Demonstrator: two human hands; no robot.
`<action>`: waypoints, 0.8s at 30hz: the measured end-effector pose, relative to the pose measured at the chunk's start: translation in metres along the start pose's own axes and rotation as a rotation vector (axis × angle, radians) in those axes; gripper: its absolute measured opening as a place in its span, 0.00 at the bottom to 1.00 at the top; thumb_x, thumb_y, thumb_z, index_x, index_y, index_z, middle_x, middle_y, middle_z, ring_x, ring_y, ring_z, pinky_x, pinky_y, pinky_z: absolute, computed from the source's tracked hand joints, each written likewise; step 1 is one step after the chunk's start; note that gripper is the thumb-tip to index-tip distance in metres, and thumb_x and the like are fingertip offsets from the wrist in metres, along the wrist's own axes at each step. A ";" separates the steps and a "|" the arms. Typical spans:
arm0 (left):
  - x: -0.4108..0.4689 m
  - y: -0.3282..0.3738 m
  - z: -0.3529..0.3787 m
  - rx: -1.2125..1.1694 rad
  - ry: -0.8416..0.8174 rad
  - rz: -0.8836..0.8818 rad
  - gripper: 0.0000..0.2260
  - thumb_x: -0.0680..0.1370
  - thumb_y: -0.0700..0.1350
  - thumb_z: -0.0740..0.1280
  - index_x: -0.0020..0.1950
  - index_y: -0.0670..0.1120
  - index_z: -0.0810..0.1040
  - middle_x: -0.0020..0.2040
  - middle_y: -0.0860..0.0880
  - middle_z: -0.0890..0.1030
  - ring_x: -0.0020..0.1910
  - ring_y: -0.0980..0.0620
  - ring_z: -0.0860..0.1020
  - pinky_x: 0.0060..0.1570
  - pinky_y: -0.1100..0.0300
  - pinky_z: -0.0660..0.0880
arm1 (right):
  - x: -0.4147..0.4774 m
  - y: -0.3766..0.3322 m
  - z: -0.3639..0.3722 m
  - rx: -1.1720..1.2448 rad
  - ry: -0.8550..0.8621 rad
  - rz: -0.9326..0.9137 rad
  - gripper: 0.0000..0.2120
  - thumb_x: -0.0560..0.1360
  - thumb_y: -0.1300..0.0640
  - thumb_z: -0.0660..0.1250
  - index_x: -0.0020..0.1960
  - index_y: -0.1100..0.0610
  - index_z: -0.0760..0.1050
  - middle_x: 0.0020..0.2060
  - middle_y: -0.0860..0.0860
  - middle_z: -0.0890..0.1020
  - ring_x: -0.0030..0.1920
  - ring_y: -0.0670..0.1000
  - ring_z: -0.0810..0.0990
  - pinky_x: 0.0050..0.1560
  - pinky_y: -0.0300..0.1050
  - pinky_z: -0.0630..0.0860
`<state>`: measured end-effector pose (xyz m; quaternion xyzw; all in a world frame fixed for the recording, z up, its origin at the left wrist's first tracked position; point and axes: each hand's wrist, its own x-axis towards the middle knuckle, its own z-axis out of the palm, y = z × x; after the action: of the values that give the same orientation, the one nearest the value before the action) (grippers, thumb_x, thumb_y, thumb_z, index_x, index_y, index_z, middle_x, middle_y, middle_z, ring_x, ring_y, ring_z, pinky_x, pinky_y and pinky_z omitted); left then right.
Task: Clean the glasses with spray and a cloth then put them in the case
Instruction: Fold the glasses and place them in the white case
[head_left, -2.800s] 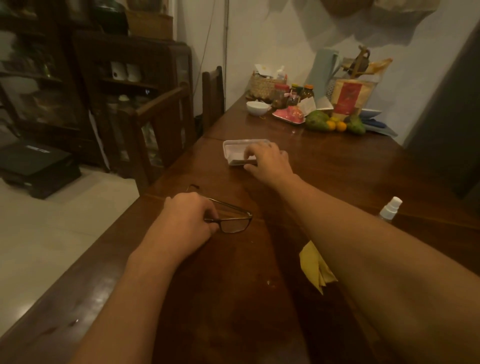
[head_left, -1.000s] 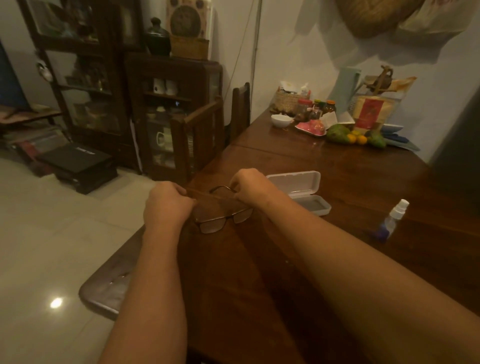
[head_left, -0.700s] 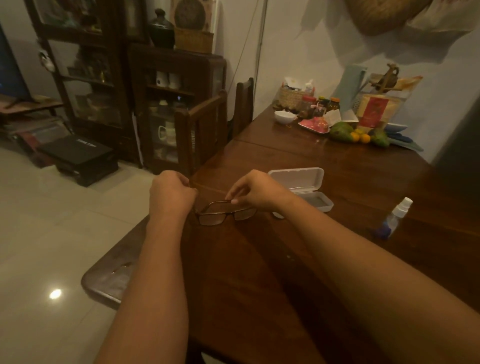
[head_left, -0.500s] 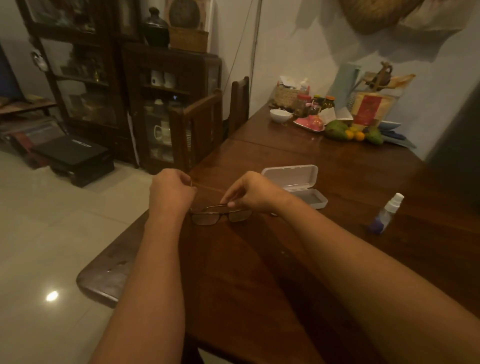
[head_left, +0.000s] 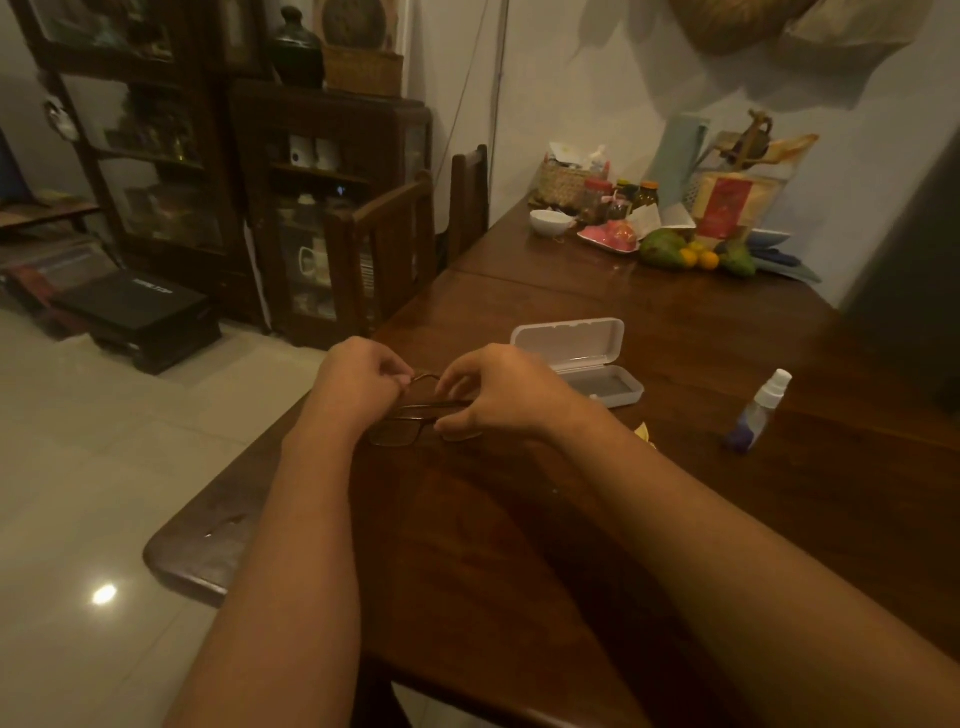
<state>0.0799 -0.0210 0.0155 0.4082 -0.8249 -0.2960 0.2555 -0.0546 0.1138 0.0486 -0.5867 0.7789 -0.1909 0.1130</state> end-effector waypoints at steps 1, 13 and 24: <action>0.000 0.000 0.000 0.003 -0.009 0.001 0.07 0.76 0.42 0.73 0.43 0.53 0.86 0.41 0.50 0.84 0.44 0.51 0.81 0.46 0.56 0.78 | -0.001 -0.001 0.000 -0.087 0.048 -0.024 0.18 0.66 0.41 0.78 0.53 0.43 0.82 0.47 0.41 0.85 0.47 0.42 0.81 0.54 0.48 0.77; -0.005 0.006 -0.002 -0.010 -0.153 0.045 0.15 0.75 0.38 0.73 0.34 0.56 0.82 0.39 0.50 0.84 0.44 0.48 0.82 0.48 0.49 0.81 | -0.010 0.005 0.010 -0.304 0.131 -0.089 0.28 0.70 0.36 0.73 0.67 0.41 0.73 0.60 0.44 0.83 0.64 0.49 0.78 0.75 0.64 0.49; -0.005 0.003 0.001 -0.239 -0.161 -0.032 0.10 0.76 0.38 0.70 0.39 0.51 0.84 0.35 0.49 0.85 0.44 0.47 0.84 0.52 0.44 0.80 | -0.004 -0.012 0.024 -0.229 0.115 -0.006 0.13 0.72 0.42 0.71 0.55 0.45 0.81 0.46 0.44 0.83 0.54 0.49 0.81 0.66 0.61 0.64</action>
<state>0.0809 -0.0151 0.0159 0.3627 -0.7950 -0.4280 0.2308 -0.0333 0.1111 0.0325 -0.5862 0.7989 -0.1345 0.0002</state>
